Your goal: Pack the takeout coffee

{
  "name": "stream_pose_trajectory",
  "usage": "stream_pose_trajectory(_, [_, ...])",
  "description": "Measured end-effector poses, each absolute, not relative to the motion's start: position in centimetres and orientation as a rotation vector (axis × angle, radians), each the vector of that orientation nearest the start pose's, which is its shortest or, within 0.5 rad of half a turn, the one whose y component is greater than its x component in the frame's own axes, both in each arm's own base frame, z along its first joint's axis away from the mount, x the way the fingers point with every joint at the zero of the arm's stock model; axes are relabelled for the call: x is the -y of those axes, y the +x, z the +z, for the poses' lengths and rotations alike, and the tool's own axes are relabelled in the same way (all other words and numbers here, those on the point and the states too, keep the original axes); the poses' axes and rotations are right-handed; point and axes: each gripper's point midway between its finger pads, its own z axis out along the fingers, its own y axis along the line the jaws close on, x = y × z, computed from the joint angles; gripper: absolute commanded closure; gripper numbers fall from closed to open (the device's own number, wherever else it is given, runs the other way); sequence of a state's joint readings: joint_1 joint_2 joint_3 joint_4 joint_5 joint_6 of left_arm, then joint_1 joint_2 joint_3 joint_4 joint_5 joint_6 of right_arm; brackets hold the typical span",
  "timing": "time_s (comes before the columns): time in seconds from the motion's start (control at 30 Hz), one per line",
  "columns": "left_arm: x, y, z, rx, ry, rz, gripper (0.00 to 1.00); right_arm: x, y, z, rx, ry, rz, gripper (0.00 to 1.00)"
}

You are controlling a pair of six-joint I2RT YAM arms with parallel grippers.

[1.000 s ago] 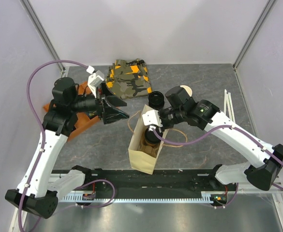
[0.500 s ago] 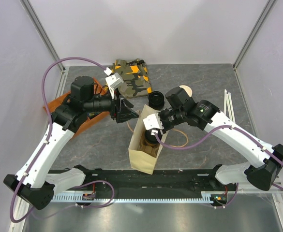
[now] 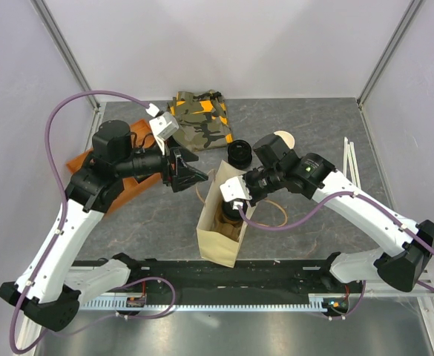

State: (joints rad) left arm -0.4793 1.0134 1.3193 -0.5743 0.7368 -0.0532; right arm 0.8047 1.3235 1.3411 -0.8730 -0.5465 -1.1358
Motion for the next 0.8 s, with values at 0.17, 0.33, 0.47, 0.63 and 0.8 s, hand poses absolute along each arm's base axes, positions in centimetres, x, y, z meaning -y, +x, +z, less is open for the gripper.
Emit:
stream_pose_trajectory(0.17, [23.8,19.4,37.0,-1.67,0.935,-1.048,0.24,-28.9,19.7,23.7,-1.1,-2.053,0.496,1.0])
stream_pose_trajectory(0.33, [24.0,19.7,35.9,-1.704,0.952,-1.043,0.44,-28.9,19.6,23.1,-1.094,-2.08,0.504,1.0])
stream_pose_trajectory(0.47, [24.1,20.3,34.7,-1.764,0.939,-1.037,0.6,-28.8,19.3,22.1,-1.081,-2.127,0.524,1.0])
stream_pose_trajectory(0.63, [24.1,20.6,34.2,-1.795,0.924,-1.032,0.84,-28.7,19.2,20.7,-1.084,-2.189,0.544,1.0])
stream_pose_trajectory(0.8, [24.1,20.7,34.0,-1.804,0.916,-1.031,0.96,-29.3,19.8,20.4,-1.082,-2.223,0.552,1.0])
